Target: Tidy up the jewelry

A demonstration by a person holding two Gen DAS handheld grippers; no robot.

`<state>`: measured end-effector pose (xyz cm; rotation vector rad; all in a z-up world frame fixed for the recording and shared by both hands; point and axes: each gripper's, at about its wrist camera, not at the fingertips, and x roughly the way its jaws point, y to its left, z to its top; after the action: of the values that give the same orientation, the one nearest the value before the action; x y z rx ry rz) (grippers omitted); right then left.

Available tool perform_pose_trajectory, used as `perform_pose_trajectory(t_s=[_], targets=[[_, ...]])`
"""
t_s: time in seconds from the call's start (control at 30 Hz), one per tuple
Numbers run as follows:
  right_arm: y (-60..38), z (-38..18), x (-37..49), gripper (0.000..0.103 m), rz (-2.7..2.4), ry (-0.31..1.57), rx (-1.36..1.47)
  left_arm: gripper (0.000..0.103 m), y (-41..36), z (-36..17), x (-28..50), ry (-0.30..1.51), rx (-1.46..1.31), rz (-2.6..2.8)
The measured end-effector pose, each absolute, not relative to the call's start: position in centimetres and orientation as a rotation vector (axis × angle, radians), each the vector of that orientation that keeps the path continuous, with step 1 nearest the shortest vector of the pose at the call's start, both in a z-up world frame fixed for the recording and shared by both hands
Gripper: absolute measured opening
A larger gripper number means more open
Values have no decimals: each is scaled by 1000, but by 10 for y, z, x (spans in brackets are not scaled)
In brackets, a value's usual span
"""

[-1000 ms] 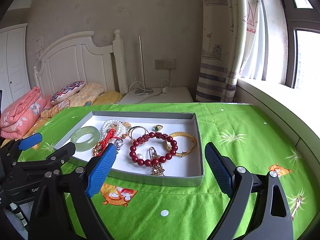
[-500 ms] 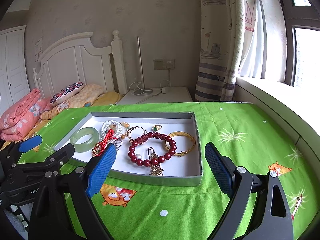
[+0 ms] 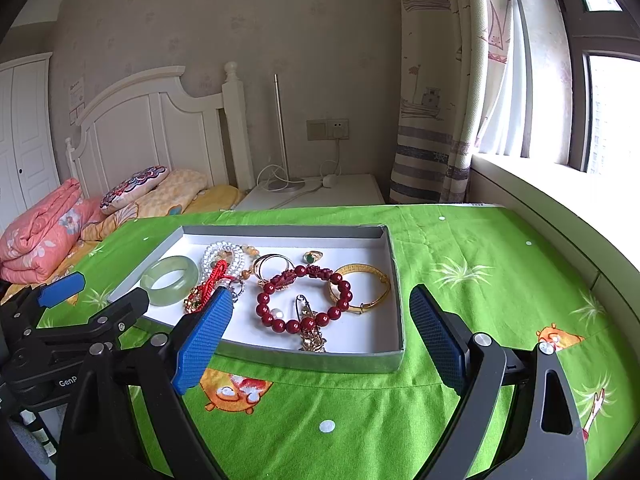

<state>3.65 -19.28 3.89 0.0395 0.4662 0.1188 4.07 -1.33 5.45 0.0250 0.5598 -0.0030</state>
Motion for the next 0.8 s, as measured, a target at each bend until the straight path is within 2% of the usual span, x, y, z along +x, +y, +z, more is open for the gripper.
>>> perform_pose_trajectory(t_s=[0.8], targets=[[-193, 39, 36, 87, 119, 466, 40, 101, -9, 54, 37, 555, 2, -17]])
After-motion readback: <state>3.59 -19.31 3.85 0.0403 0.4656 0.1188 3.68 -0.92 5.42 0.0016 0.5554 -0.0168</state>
